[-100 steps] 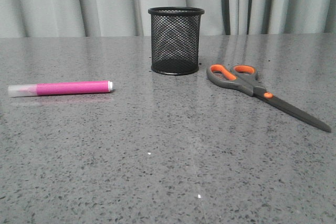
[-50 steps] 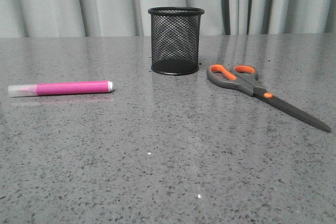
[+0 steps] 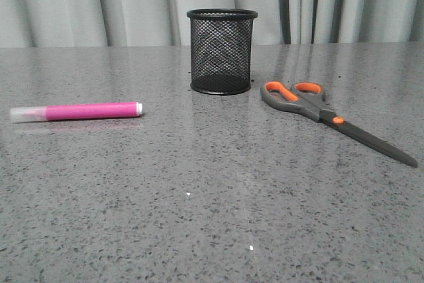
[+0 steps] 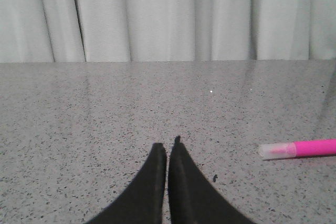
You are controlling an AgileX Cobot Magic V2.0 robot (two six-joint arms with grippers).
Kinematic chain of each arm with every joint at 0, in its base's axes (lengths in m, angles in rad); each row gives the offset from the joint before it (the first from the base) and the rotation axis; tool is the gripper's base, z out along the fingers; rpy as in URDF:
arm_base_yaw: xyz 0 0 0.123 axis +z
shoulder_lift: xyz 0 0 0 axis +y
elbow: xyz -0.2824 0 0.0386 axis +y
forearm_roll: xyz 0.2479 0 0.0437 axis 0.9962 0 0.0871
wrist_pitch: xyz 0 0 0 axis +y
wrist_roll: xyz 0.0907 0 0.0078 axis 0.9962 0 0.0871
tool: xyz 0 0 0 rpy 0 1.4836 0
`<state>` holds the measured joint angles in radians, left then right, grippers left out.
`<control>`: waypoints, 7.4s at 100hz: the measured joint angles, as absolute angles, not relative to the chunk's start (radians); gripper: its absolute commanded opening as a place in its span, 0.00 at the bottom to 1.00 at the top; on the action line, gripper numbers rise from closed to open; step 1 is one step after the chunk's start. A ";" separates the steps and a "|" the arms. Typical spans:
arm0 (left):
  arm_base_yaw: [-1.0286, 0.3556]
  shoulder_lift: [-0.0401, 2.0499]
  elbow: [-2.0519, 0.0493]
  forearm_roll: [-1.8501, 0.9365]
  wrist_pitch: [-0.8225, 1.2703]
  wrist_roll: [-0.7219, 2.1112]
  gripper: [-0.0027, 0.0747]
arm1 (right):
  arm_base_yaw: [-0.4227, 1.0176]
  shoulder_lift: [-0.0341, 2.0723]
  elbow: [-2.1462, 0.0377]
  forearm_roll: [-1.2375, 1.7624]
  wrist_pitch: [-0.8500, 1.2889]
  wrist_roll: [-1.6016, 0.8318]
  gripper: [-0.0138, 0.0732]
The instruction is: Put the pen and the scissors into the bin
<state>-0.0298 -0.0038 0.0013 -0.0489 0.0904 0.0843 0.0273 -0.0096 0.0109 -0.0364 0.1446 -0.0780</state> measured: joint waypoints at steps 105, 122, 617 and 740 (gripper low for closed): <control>-0.030 0.039 -0.117 -0.564 0.234 0.079 0.01 | 0.027 0.106 -0.168 0.434 0.256 -0.076 0.09; -0.030 0.218 -0.309 -0.409 0.393 0.112 0.01 | 0.027 0.353 -0.342 0.373 0.396 -0.078 0.09; -0.334 1.619 -1.466 -1.621 0.677 1.811 0.01 | 0.027 0.732 -0.608 0.346 0.561 -0.210 0.69; -0.240 0.709 -0.573 -1.578 0.170 1.615 0.01 | 0.322 1.490 -1.267 0.182 1.004 -0.246 0.69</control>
<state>-0.2400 0.7087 -0.5732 -1.5784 0.1699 1.6147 0.3223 1.4898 -1.2669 0.1817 1.0041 -0.2462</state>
